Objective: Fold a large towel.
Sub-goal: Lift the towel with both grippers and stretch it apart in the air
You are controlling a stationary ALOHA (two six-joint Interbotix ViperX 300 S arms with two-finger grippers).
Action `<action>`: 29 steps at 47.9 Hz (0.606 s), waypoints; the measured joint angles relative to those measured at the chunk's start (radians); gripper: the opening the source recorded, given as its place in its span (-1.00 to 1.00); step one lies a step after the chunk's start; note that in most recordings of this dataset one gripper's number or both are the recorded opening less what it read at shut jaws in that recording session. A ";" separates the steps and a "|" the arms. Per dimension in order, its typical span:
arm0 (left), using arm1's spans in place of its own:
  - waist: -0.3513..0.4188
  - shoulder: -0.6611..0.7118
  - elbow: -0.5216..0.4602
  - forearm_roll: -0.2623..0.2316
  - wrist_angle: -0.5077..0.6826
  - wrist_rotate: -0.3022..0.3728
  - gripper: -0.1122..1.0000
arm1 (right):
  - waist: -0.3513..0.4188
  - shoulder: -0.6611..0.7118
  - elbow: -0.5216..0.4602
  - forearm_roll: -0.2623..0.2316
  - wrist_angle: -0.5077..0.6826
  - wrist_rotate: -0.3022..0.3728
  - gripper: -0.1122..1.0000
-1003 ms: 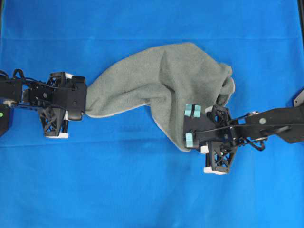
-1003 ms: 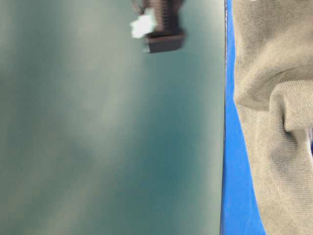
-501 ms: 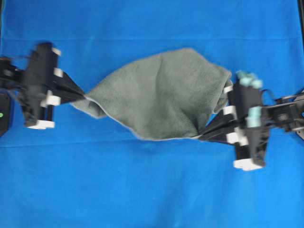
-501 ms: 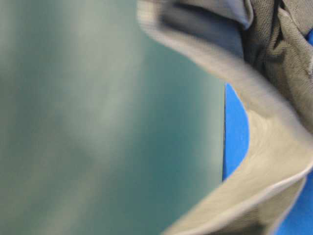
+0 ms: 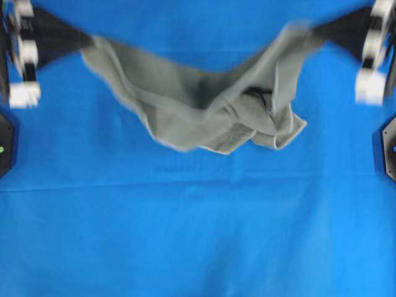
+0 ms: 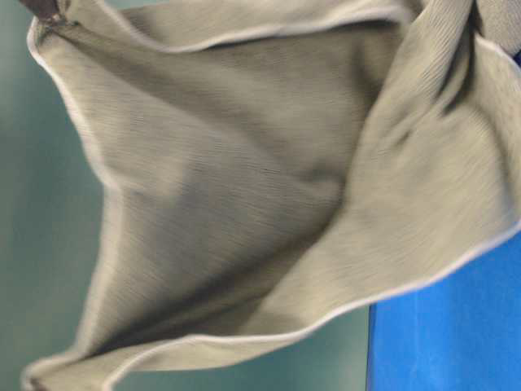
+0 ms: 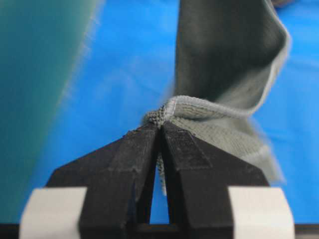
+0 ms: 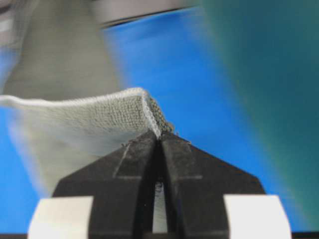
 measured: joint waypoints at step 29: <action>0.031 0.101 -0.465 -0.063 0.299 -0.150 -0.77 | -0.150 -0.008 -0.322 -0.029 0.242 0.005 -0.76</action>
